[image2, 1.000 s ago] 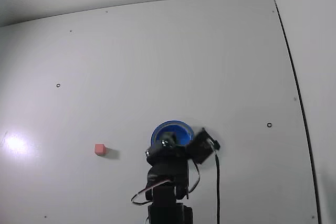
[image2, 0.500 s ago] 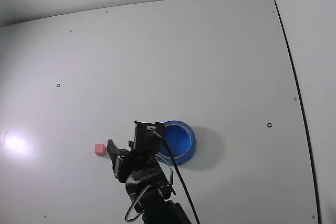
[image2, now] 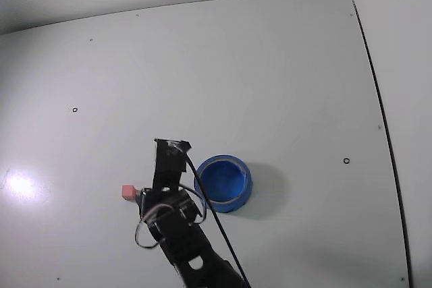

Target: Grasp a block and put it in the bin.

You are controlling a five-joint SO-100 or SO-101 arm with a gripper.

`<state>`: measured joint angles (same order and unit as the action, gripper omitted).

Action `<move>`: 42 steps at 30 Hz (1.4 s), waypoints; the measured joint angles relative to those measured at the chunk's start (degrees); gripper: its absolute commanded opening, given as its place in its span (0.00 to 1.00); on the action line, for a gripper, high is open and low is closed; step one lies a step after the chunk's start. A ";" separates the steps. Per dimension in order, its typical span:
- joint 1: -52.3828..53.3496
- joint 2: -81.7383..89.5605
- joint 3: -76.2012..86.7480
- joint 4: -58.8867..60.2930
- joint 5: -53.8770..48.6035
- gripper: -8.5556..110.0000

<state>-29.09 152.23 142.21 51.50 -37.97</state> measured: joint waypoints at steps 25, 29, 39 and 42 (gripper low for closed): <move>-14.85 -40.08 -23.99 -7.03 0.18 0.25; -14.94 -46.05 -28.04 -7.03 0.18 0.25; -12.30 -52.47 -31.11 -7.21 -3.60 0.24; -9.58 -52.47 -31.11 -7.21 -5.45 0.24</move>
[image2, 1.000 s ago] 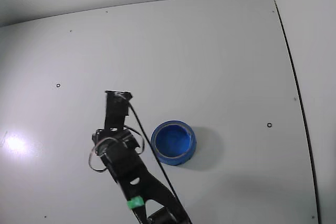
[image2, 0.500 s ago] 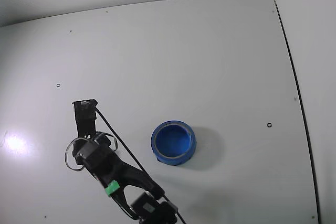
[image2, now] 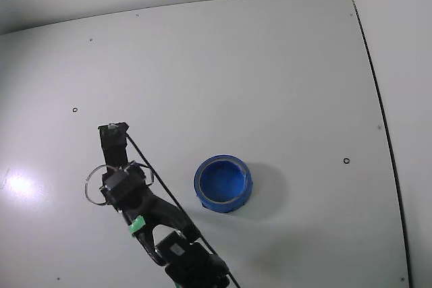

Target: Grasp a block and put it in the bin.

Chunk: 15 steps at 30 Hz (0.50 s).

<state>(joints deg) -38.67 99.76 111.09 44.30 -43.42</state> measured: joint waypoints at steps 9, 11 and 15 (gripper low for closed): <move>3.08 0.00 0.00 0.00 -1.14 0.24; 3.08 -0.09 0.00 0.00 -1.14 0.24; 3.16 -0.62 0.00 0.00 -1.14 0.24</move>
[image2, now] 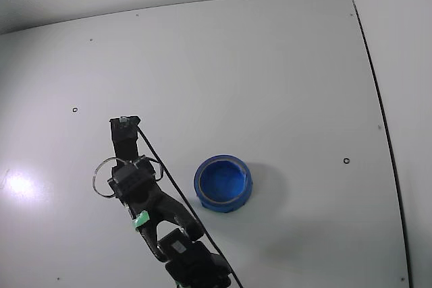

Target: Grasp a block and put it in the bin.

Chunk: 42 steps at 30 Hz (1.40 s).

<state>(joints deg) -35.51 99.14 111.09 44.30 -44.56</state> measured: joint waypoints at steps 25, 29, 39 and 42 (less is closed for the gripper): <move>-0.09 -5.89 -1.32 0.00 3.69 0.24; -0.09 -6.77 -1.32 0.00 3.69 0.24; 0.00 -6.77 -5.45 0.00 4.48 0.24; 0.00 -6.77 -5.71 0.00 4.48 0.24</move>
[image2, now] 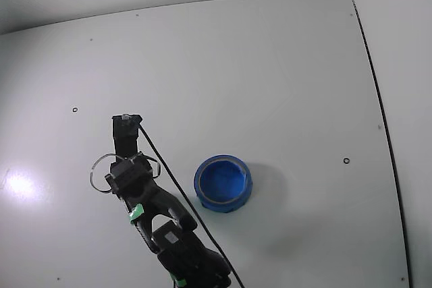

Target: Grasp a block and put it in the bin.

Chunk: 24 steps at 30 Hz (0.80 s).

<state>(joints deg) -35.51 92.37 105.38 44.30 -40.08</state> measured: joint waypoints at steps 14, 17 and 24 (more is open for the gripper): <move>0.00 0.00 0.00 0.00 0.00 0.24; 0.00 0.00 0.00 0.00 0.00 0.24; 0.00 -3.87 0.00 -2.99 0.00 0.24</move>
<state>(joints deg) -35.51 88.51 105.38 41.31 -40.08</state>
